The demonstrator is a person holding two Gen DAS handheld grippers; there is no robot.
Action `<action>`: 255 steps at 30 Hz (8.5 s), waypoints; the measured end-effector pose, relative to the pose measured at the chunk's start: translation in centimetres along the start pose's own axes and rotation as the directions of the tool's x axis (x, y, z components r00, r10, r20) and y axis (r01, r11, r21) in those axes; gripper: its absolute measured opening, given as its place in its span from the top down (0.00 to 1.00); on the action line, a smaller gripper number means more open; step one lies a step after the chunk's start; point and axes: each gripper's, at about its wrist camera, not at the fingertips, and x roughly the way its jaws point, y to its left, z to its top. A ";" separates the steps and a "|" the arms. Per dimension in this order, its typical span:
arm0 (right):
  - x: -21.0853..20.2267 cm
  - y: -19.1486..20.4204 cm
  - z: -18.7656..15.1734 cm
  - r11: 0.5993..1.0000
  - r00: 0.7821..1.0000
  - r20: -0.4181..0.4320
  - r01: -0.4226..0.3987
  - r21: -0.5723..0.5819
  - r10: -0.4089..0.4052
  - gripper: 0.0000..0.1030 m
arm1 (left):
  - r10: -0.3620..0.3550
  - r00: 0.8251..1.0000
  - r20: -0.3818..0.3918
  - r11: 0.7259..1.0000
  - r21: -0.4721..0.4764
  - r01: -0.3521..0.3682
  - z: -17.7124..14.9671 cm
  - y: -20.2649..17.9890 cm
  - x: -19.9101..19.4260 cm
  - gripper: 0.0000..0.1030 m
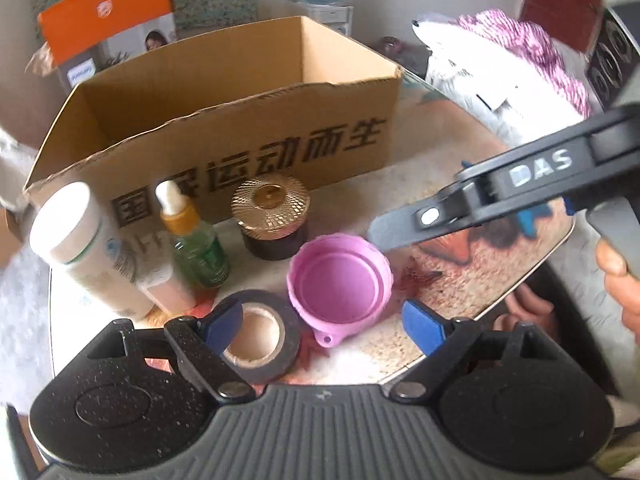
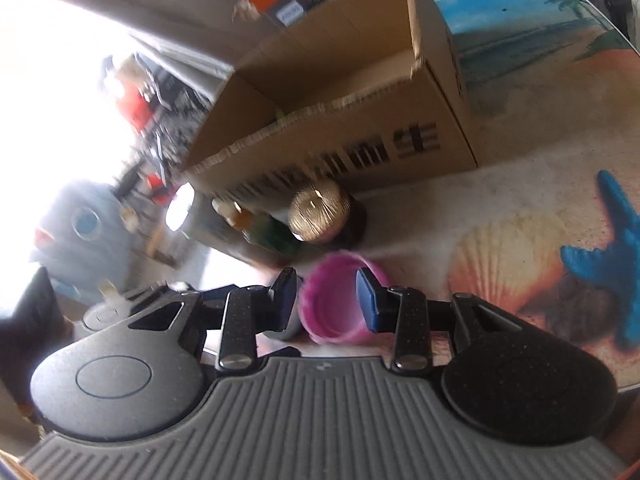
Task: Organize rigid objects
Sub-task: 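Withdraw the right gripper from the box toward the table, then lower the right gripper onto the pink bowl rim and close, then carry the pink bowl with the right gripper into the box and release, then withdraw the right gripper from the box toward the black tape roll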
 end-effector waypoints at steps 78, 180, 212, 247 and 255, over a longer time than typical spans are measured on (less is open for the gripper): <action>1.0 -2.2 -2.4 0.970 0.979 0.086 0.194 -0.144 -0.183 0.37 | 0.013 1.000 -0.021 0.983 0.186 -0.009 0.3 -6.5 4.8 0.15; 21.7 4.6 23.5 0.993 0.869 -0.494 -0.058 -0.105 -0.002 0.68 | -0.052 0.916 -0.399 0.979 -0.203 -0.033 14.7 18.8 7.0 0.20; -7.6 8.1 2.5 0.935 0.933 0.330 0.237 -0.265 -0.143 0.01 | -0.012 0.973 0.230 0.964 -0.255 0.072 4.5 8.5 -9.2 0.07; -1.9 7.0 0.0 0.926 0.970 0.196 0.202 -0.319 -0.144 0.01 | 0.060 0.994 0.090 0.979 -0.197 -0.042 -4.7 5.9 -3.3 0.00; 3.4 6.4 0.0 0.957 0.994 0.036 0.107 -0.270 -0.101 0.07 | 0.045 0.999 0.019 0.993 -0.113 -0.043 -4.6 4.3 0.0 0.08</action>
